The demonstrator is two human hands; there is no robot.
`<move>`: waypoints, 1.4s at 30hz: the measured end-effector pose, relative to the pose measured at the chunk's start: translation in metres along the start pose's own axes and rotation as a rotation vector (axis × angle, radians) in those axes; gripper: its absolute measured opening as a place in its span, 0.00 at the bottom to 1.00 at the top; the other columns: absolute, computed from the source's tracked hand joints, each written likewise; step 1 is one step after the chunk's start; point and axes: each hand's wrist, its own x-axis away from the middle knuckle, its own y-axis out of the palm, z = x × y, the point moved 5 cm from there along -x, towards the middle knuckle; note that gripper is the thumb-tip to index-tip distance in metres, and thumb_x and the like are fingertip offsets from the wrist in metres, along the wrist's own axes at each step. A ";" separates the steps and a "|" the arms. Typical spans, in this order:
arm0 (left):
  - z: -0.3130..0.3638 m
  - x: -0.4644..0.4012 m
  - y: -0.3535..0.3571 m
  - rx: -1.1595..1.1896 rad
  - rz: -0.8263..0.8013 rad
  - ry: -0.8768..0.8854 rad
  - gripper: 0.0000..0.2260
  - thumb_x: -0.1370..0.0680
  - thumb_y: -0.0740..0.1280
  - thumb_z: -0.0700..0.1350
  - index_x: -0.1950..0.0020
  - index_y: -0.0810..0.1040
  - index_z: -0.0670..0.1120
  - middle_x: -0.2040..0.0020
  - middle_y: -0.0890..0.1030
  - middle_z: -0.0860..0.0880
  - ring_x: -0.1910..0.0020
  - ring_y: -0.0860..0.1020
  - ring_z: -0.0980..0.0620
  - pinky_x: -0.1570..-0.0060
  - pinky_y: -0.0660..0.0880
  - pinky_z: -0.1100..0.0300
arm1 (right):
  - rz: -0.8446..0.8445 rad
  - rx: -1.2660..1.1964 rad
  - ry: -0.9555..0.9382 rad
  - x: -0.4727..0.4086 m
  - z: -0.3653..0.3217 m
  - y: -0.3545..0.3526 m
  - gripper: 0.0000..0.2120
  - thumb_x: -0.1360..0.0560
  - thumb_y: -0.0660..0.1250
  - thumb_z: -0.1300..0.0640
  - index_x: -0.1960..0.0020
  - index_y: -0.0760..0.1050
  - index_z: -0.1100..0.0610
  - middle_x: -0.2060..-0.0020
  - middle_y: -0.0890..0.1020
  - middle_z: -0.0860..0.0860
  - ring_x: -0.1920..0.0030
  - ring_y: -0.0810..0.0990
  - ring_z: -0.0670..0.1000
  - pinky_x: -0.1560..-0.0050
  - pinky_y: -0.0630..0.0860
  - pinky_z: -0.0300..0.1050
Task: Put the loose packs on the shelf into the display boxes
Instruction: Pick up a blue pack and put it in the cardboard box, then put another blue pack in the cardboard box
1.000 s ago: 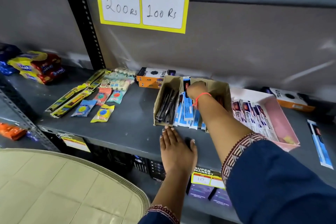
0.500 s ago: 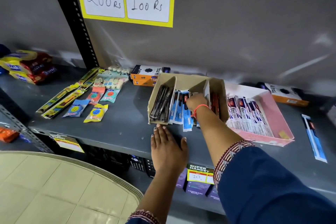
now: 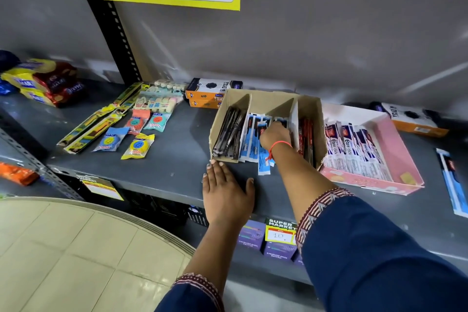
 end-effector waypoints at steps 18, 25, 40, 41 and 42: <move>0.001 0.002 0.000 0.002 0.008 0.005 0.35 0.21 0.54 0.58 0.24 0.47 0.36 0.22 0.49 0.38 0.22 0.47 0.44 0.24 0.43 0.53 | 0.166 0.334 -0.281 0.028 -0.013 -0.013 0.17 0.23 0.53 0.68 0.38 0.72 0.68 0.39 0.77 0.65 0.40 0.78 0.62 0.43 0.76 0.52; 0.009 0.009 0.001 -0.023 -0.026 0.009 0.34 0.20 0.51 0.58 0.24 0.47 0.36 0.23 0.51 0.38 0.23 0.49 0.43 0.24 0.44 0.53 | 0.304 0.166 -0.393 0.054 -0.006 -0.045 0.15 0.27 0.56 0.67 0.47 0.79 0.65 0.48 0.83 0.64 0.47 0.81 0.65 0.49 0.77 0.51; 0.134 0.098 0.038 0.067 -0.089 0.122 0.32 0.20 0.51 0.56 0.24 0.48 0.36 0.22 0.49 0.38 0.23 0.48 0.44 0.25 0.44 0.54 | 0.606 0.026 -0.145 0.068 0.166 -0.190 0.16 0.26 0.57 0.65 0.46 0.82 0.60 0.45 0.81 0.63 0.46 0.79 0.64 0.50 0.75 0.49; 0.142 0.101 0.040 0.062 -0.094 0.131 0.32 0.20 0.51 0.56 0.24 0.48 0.35 0.22 0.49 0.38 0.23 0.48 0.44 0.24 0.44 0.53 | 0.585 0.084 -0.116 0.066 0.181 -0.196 0.16 0.27 0.57 0.66 0.47 0.81 0.62 0.46 0.80 0.65 0.46 0.79 0.64 0.50 0.75 0.50; 0.150 0.105 0.042 0.056 -0.098 0.140 0.33 0.20 0.51 0.56 0.24 0.48 0.35 0.22 0.49 0.38 0.23 0.48 0.44 0.24 0.44 0.53 | 0.564 0.145 -0.089 0.064 0.196 -0.202 0.15 0.28 0.57 0.66 0.47 0.80 0.64 0.46 0.80 0.66 0.45 0.79 0.65 0.49 0.75 0.50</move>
